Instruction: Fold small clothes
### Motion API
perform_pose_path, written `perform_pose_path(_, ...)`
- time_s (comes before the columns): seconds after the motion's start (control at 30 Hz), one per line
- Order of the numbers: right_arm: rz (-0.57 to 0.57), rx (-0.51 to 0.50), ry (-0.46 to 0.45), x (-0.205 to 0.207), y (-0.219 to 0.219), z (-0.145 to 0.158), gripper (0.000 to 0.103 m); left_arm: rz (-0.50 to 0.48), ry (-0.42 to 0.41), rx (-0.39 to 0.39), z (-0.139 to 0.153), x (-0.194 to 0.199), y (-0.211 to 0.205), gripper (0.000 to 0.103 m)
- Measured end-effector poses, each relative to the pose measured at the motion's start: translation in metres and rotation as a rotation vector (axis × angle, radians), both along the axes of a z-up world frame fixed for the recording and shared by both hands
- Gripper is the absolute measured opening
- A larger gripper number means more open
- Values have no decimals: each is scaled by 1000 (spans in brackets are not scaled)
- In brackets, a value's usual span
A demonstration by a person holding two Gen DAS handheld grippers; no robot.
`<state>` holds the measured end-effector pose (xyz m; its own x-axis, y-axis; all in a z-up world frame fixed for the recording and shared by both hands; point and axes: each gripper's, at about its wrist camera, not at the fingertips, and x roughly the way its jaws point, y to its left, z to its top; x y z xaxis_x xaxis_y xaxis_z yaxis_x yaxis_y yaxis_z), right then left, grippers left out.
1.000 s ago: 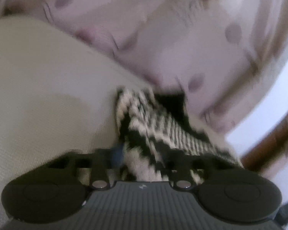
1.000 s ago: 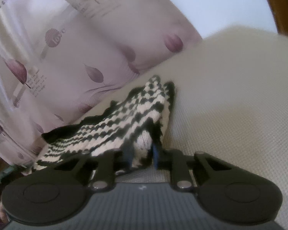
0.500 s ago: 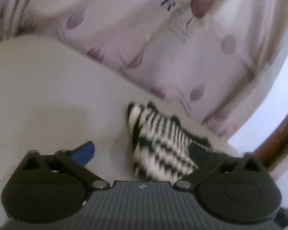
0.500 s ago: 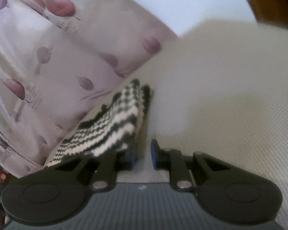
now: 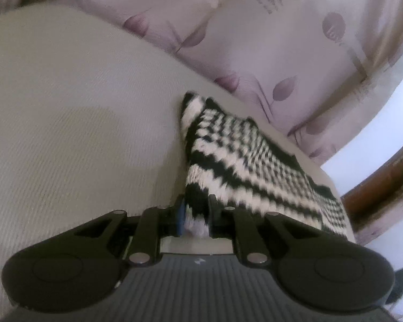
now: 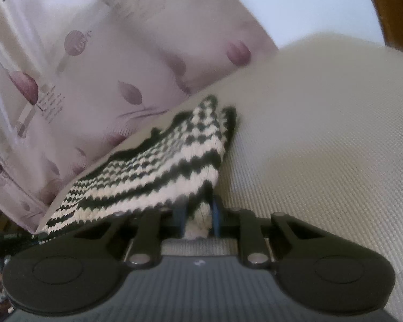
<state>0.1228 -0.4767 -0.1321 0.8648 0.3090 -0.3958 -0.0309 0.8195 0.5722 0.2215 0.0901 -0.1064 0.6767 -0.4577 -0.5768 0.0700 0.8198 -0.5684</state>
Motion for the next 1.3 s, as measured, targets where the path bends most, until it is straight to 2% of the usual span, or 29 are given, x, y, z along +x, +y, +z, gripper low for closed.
perform_pose_path(0.1,7,-12,7,-6,-2,-1,18,5,-12,31,-3,-9,5,13)
perform_pose_path(0.17,-1,-29,25,-5,-2,0,18,24,-5,26,-1,-8,8,13)
perform_pose_path(0.2,-2,-24,27,-5,-3,0,19,43,-28,36,3,-8,9,16)
perform_pose_path(0.27,-23,-9,17,-11,-5,2,19,55,-77,48,16,-9,10,37)
perform_pose_path(0.33,-61,13,-9,-17,-9,5,19,84,-149,75,35,-10,7,85)
perform_pose_path(0.4,-104,13,-57,-24,-10,14,20,105,-216,122,52,-9,-2,102)
perform_pose_path(0.5,-83,-50,-115,-22,5,35,20,85,-248,254,67,9,-31,101)
perform_pose_path(0.63,-32,-209,-125,-3,38,48,20,91,-251,361,69,28,-62,101)
perform_pose_path(0.77,-10,-464,-52,18,74,36,19,86,-239,467,61,39,-83,101)
perform_pose_path(0.83,-3,-535,-26,22,82,24,19,77,-234,521,57,40,-91,102)
perform_pose_path(0.87,-8,-556,-43,22,84,19,20,71,-235,540,56,41,-94,102)
perform_pose_path(1.03,-19,-561,-67,18,84,12,21,58,-238,597,52,43,-103,103)
perform_pose_path(1.13,-15,-528,-66,18,79,11,21,55,-243,611,51,46,-108,103)
perform_pose_path(1.3,-21,-536,-66,19,80,12,27,49,-241,655,47,50,-116,103)
